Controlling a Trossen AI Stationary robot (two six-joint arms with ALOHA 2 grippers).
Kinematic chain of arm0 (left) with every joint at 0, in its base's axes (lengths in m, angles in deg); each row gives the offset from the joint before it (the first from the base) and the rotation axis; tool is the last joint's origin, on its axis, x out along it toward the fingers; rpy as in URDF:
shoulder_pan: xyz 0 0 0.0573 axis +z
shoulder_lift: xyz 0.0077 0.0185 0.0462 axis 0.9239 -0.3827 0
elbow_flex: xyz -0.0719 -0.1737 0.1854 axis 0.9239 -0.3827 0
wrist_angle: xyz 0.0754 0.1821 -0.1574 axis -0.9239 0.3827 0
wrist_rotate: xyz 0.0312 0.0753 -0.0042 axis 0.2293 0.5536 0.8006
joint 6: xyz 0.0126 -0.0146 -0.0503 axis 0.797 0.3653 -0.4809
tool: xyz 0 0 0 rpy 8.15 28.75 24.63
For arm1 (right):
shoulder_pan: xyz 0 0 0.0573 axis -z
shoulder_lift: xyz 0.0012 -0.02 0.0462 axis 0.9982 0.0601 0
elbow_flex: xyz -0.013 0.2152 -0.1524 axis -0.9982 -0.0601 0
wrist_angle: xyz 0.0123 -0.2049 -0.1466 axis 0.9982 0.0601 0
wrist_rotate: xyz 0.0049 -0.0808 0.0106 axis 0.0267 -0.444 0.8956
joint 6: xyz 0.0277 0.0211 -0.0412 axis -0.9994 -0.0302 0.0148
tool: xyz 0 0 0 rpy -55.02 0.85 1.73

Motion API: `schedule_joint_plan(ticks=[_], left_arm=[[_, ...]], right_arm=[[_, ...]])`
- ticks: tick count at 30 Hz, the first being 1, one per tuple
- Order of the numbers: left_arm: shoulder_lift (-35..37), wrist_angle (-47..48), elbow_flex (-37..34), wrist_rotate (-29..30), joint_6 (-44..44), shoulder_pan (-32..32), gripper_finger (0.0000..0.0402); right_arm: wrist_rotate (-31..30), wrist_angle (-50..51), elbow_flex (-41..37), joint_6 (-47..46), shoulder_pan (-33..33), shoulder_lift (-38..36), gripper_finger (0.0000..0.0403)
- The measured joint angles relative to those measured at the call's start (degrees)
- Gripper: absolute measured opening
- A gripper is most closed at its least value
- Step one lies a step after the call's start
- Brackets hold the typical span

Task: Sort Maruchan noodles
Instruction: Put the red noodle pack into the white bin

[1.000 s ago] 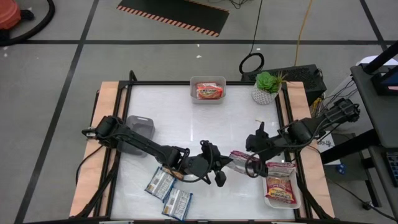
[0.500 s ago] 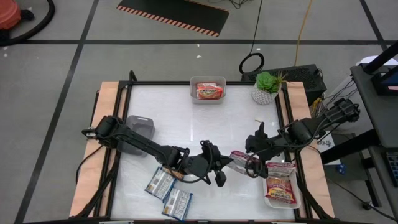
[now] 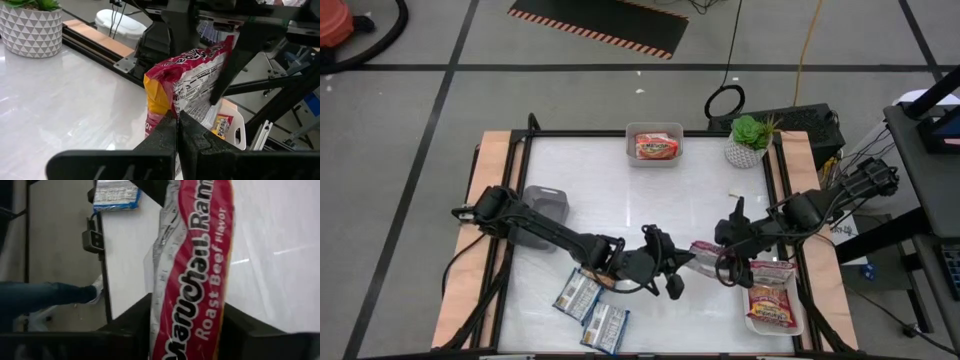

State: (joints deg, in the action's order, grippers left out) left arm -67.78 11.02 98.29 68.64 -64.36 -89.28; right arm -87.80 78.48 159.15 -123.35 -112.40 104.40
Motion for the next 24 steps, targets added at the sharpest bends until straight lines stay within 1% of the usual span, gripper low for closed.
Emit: schedule_joint_plan(ticks=[2, 5, 8, 11, 14, 17, 20, 24], left_arm=[[0.0, 0.0, 0.0, -0.1, 0.9, 0.0, 0.0008], [0.0, 0.0, 0.0, 0.3, 4.7, -0.2, 0.0031], [0.0, -0.1, 0.0, 2.5, 6.6, -0.2, 0.0066], [0.0, -0.3, 0.0, 4.6, 7.6, -0.2, 0.0104], [0.0, -0.3, 0.0, 7.3, 6.1, -0.2, 0.0141], [0.0, -0.4, 0.0, 10.0, 3.3, -0.2, 0.0171], [0.1, 0.1, 0.0, 11.7, 1.7, -0.4, 0.0191], [0.1, 0.1, 0.0, 12.4, -1.1, -0.6, 0.0197]], right_arm=[[1.0, -0.2, 0.0, 0.0, 0.0, 0.0, 0.0124], [1.5, -0.4, 0.0, 0.0, 0.0, 0.0, 0.0102], [2.1, -0.3, 0.0, 0.8, 0.0, -0.3, 0.0100], [2.3, -0.3, 0.0, 1.7, 0.1, -1.0, 0.0112], [2.7, 0.3, 0.0, 2.1, 0.1, -2.4, 0.0120], [4.0, 1.1, 0.0, 2.1, 0.1, -4.5, 0.0116], [5.6, 2.1, 0.0, 2.5, 0.0, -7.1, 0.0107], [6.7, 4.4, 0.0, 2.8, -0.1, -10.7, 0.0108]])
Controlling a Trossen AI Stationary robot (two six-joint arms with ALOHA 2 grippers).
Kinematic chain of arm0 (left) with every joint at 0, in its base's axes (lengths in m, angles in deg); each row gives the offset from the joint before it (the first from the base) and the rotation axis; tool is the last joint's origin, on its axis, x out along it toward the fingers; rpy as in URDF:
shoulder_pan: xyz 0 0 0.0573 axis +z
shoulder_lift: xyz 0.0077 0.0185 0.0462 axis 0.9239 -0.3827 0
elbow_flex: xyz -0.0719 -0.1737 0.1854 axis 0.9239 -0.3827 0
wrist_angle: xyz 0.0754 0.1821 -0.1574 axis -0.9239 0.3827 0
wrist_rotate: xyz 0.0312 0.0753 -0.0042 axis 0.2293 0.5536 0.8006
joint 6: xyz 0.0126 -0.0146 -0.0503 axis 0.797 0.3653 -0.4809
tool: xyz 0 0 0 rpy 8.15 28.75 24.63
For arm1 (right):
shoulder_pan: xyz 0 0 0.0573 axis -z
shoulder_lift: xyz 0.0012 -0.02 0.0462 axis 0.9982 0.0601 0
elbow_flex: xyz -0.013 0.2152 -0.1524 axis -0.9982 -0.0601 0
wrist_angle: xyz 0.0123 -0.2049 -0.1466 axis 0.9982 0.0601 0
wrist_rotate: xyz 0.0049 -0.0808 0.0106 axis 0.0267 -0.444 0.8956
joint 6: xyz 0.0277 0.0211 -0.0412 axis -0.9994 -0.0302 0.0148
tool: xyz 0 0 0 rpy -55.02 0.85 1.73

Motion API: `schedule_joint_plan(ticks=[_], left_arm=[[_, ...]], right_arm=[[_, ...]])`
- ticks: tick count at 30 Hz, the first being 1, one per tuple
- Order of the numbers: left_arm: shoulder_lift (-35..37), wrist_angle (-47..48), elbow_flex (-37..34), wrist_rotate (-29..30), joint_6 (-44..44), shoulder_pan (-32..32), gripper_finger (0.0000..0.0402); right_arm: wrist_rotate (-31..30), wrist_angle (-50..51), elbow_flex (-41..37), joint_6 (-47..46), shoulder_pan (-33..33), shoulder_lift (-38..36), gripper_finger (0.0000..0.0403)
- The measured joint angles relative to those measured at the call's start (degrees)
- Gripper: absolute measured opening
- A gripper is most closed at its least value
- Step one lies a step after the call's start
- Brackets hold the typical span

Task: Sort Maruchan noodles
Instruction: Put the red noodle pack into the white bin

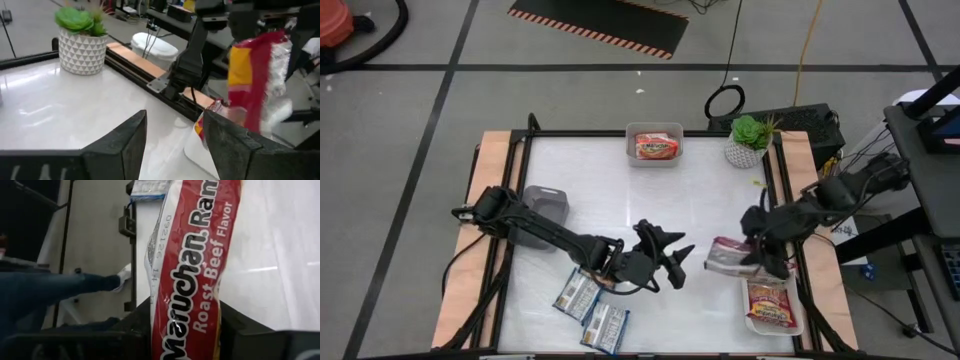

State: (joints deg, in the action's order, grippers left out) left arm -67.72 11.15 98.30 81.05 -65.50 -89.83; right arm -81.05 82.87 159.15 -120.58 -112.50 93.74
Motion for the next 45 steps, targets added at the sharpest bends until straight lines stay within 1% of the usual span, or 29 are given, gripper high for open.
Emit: schedule_joint_plan(ticks=[8, 10, 15, 22, 25, 28, 31, 32, 34, 36, 40, 42, 45], left_arm=[[0.0, -0.1, 0.0, -0.4, -5.5, -1.9, 0.0198], [0.0, -0.1, 0.0, -0.5, -5.9, -2.5, 0.0198], [0.0, -0.3, 0.0, -1.7, -6.0, -3.5, 0.0198], [0.0, -1.8, 0.0, -7.9, -5.9, -3.6, 0.0198], [0.0, -1.8, 0.0, -11.1, -4.2, -3.5, 0.0198], [0.0, -2.0, 0.0, -15.9, -1.7, -2.8, 0.0198], [0.0, -5.7, 0.0, -22.1, -3.3, -1.9, 0.0198], [0.0, -6.0, 0.7, -22.5, -3.5, -1.8, 0.0198], [0.0, -4.8, 3.3, -22.8, -2.1, -2.2, 0.0198], [0.0, -1.5, 6.2, -22.1, 0.1, -2.6, 0.0198], [-1.1, 6.1, 11.1, -19.8, 2.5, -1.4, 0.0198], [-2.3, 6.3, 12.8, -17.9, 1.0, -0.4, 0.0198], [-4.3, 5.6, 15.5, -16.0, -1.0, 0.3, 0.0198]], right_arm=[[-0.1, 3.0, 0.0, -2.6, -1.5, -5.8, 0.0108], [0.7, 3.2, 0.0, -3.1, -2.2, -6.6, 0.0107], [0.1, 3.5, 0.0, -4.2, -3.2, -6.9, 0.0108], [-4.6, 3.2, 0.0, -10.0, -3.6, -5.5, 0.0107], [-7.1, 3.2, 0.0, -12.3, -4.0, -4.8, 0.0107], [-7.4, 3.2, 0.0, -13.8, -4.2, -4.2, 0.0107], [-7.2, 3.6, 0.0, -13.2, -4.2, -4.0, 0.0107], [-7.0, 3.6, 0.0, -13.2, -4.2, -4.0, 0.0107], [-7.0, 3.4, 0.0, -13.3, -4.2, -4.2, 0.0107], [-6.9, 3.4, 0.0, -12.2, -4.2, -4.5, 0.0107], [-5.7, 4.9, 0.0, -6.7, -4.2, -5.9, 0.0107], [-4.0, 7.4, 0.0, -3.8, -4.2, -7.1, 0.0107], [-2.3, 12.0, 0.0, -1.9, -4.2, -9.2, 0.0107]])
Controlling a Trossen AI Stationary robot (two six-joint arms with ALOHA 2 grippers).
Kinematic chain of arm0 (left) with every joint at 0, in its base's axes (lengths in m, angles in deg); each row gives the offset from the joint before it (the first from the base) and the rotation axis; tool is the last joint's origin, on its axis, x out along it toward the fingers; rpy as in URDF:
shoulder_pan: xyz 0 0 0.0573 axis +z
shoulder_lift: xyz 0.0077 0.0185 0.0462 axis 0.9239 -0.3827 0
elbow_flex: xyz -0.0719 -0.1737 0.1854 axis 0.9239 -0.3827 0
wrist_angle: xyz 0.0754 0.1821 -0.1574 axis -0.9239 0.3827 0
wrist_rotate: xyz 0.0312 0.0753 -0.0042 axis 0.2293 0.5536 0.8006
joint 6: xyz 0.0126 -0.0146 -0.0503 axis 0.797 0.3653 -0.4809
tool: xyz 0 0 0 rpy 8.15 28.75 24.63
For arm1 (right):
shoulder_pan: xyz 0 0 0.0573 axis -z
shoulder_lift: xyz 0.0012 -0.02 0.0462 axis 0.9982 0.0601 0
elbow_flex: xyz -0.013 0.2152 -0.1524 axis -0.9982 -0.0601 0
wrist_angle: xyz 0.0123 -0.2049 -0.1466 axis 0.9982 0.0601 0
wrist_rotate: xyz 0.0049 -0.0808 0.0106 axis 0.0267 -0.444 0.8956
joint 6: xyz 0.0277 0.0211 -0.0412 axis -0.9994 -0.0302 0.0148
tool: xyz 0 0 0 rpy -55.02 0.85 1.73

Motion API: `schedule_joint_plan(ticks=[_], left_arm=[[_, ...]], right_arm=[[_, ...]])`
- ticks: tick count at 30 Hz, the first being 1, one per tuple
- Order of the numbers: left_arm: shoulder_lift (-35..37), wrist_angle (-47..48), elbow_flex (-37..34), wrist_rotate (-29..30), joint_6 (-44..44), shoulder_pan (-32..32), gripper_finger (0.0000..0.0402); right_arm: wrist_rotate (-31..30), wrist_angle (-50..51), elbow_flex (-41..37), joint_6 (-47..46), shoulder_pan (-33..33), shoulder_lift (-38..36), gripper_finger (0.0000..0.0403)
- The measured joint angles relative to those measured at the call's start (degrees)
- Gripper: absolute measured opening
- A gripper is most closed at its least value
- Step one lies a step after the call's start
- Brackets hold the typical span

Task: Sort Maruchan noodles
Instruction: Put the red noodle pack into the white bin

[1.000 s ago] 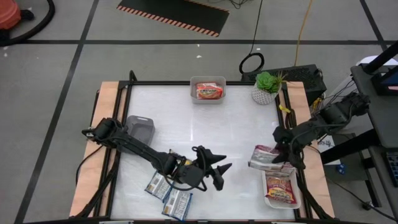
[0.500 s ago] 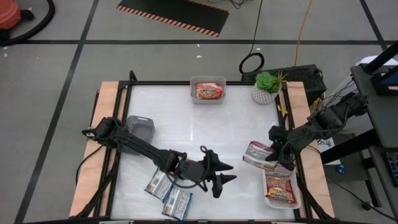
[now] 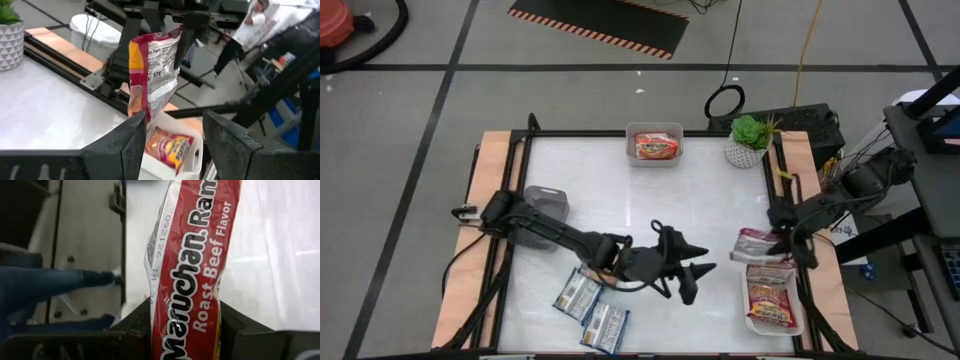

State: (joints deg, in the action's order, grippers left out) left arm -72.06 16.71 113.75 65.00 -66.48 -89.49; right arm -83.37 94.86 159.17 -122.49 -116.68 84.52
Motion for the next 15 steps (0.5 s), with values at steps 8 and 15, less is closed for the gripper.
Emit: schedule_joint_plan(ticks=[8, 15], left_arm=[[-10.3, -2.2, 10.9, 2.2, 0.6, 0.2, 0.0198], [-19.1, -2.3, 20.3, 2.1, 0.7, 0.0, 0.0197]], right_arm=[[0.6, 6.5, 0.0, 3.1, 0.0, -7.2, 0.0107], [3.1, 6.8, 0.1, 0.9, 0.0, -10.7, 0.0107]])
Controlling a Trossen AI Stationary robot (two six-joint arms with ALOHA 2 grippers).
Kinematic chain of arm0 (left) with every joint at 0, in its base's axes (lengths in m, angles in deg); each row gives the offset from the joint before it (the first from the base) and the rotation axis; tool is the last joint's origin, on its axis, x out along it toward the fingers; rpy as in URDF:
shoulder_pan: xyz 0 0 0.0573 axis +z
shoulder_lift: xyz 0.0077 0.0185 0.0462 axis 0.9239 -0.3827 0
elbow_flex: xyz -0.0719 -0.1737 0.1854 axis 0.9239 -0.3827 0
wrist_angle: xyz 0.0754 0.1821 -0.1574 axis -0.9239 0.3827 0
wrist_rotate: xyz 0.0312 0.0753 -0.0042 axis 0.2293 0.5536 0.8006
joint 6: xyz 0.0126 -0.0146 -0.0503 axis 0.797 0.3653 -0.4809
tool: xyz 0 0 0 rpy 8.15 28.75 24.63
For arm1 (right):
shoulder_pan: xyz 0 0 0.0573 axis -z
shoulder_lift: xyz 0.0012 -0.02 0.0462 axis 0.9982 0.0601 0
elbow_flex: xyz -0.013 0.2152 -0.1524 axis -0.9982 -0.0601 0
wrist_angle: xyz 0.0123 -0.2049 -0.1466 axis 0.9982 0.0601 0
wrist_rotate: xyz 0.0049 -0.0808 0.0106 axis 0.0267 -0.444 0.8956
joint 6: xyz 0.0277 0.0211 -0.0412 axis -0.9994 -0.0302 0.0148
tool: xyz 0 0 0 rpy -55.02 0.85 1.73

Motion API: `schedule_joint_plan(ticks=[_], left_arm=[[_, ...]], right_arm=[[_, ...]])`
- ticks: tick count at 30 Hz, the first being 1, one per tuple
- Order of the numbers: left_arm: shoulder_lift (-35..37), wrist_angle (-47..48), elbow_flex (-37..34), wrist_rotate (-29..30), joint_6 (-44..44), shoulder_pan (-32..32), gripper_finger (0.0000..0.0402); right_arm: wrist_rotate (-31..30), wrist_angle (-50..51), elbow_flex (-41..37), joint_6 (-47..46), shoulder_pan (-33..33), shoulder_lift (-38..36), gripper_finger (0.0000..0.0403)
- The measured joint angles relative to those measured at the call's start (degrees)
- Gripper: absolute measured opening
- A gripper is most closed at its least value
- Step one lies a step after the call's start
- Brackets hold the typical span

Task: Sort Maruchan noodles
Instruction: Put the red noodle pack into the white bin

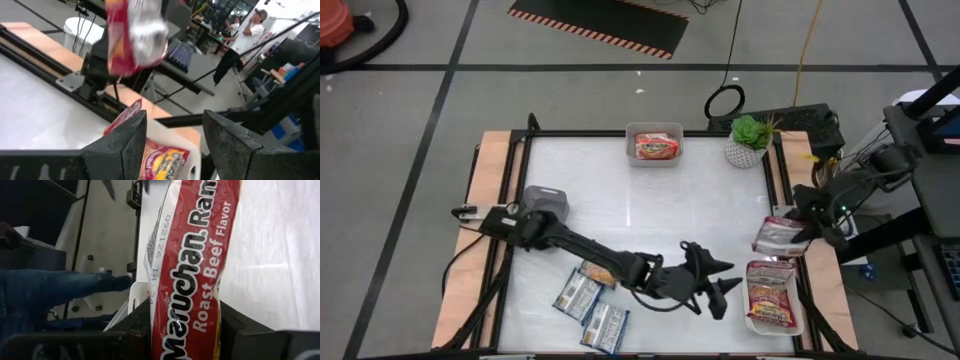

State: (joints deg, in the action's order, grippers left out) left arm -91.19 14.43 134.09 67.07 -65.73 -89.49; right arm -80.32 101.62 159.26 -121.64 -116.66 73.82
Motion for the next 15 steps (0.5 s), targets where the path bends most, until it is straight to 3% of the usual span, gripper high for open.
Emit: schedule_joint_plan(ticks=[15], left_arm=[[-1.9, 3.4, 0.5, -11.5, -1.7, 0.2, 0.0198]], right_arm=[[-3.2, -8.9, 0.0, -8.7, 0.0, 4.8, 0.0107]])
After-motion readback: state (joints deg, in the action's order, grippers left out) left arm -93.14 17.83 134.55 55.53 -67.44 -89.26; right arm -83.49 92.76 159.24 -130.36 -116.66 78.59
